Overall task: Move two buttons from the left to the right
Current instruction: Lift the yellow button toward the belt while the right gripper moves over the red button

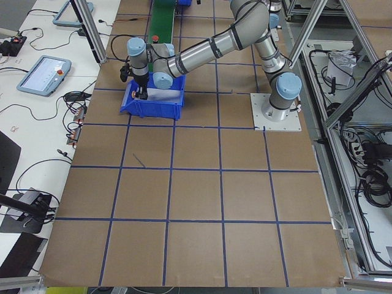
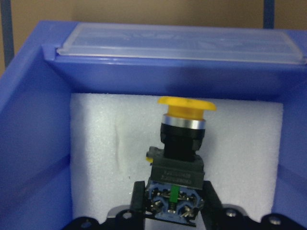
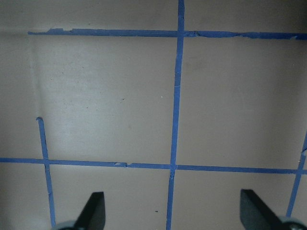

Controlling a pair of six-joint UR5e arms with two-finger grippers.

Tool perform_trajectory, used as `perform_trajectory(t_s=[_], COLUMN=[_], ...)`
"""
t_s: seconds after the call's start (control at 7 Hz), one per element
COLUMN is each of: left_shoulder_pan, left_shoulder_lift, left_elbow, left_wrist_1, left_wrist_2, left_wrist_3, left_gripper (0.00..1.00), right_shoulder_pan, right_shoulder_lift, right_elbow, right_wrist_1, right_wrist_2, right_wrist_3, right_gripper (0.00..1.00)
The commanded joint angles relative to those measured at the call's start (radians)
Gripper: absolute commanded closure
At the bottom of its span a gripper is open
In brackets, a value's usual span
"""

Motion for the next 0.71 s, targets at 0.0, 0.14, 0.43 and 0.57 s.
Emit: perform_trajectory(t_s=[0.0,0.14,0.43,0.57], left_shoulder_pan=[-0.001,-0.001,-0.007,-0.011], left_shoulder_lift=[0.072,0.116,0.224,0.262], left_elbow=[-0.023,-0.038,-0.082,-0.072], left_wrist_1=[-0.070,-0.116,-0.201,-0.262], left_wrist_2=[0.003,0.003,0.004,0.004], left_wrist_3=[-0.021,-0.030,-0.040,-0.055], left_gripper=[0.69,0.69,0.69,0.69], right_shoulder_pan=[0.000,0.002,0.003,0.008], right_shoulder_lift=[0.001,0.002,0.075,0.149], right_elbow=[0.003,0.001,-0.084,-0.152], right_wrist_1=[0.011,-0.001,-0.095,-0.107], right_wrist_2=[-0.003,-0.010,-0.020,-0.028], right_wrist_3=[-0.007,-0.007,0.059,0.067], right_gripper=[0.00,0.00,0.00,0.00])
